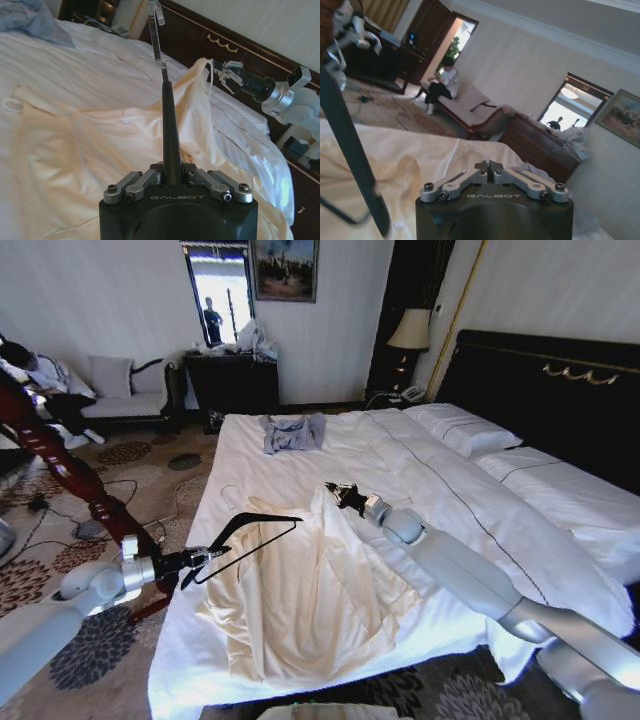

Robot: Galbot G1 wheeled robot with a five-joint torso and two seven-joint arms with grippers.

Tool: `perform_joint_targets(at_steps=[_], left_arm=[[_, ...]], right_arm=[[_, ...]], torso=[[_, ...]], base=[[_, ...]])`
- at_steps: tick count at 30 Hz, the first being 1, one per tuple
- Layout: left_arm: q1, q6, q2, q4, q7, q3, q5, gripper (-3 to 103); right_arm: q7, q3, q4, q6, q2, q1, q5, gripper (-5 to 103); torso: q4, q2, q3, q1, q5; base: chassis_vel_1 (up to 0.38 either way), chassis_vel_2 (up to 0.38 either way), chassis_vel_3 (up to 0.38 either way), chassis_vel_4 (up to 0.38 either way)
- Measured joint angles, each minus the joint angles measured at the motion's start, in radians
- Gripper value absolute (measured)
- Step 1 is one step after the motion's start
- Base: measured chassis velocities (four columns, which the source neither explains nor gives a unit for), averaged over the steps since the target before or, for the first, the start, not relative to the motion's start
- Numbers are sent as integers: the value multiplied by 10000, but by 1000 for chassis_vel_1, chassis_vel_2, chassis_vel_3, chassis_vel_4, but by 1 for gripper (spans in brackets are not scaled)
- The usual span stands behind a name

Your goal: Pick up the clothes from the bed and hang them on the clothes hanger.

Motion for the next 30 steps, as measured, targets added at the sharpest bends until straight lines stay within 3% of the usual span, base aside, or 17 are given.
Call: perform_joint_targets(at_steps=[18,30], left_arm=[[-2158,-16,-1189,619,-119,2271,270,18],[-3456,-148,-2105,1183,-200,3284,375,18]], right_arm=[[283,-238,1087,-663,106,79,948,1],[656,-373,1679,-1201,253,-165,1475,1]], torso=[[-1,0,0,1,1],[-1,-1,1,0,-1]], base=[[0,0,0,0],[0,0,0,0]])
